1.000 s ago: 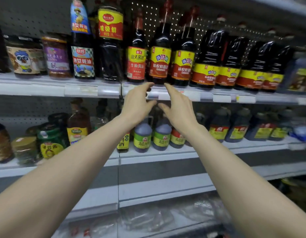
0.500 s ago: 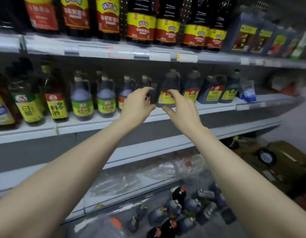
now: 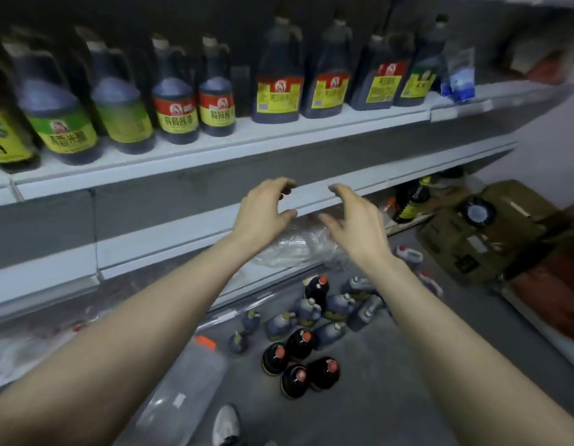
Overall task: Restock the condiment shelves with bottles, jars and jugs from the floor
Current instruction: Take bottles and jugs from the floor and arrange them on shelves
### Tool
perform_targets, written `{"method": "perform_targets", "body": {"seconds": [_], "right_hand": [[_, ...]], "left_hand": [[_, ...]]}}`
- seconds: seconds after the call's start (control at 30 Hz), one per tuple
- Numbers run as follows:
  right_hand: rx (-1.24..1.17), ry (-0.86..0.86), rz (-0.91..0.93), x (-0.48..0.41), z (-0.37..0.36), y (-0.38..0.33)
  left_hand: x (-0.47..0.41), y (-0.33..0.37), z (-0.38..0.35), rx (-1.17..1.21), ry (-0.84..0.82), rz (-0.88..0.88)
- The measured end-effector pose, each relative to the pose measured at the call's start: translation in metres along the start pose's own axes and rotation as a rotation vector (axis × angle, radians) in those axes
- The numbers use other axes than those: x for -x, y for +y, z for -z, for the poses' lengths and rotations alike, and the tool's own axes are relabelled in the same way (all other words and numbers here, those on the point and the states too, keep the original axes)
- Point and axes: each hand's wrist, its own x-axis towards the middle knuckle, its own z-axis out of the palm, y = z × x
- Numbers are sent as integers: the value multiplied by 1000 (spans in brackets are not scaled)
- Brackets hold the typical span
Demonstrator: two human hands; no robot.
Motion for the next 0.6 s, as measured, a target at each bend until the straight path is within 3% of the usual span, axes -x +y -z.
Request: {"method": "perform_targets", "body": {"seconds": [0.6], "right_hand": [[-156,-406,-202,25,-226,52]], "left_hand": [[62,-197,-124,81,-307,372]]}}
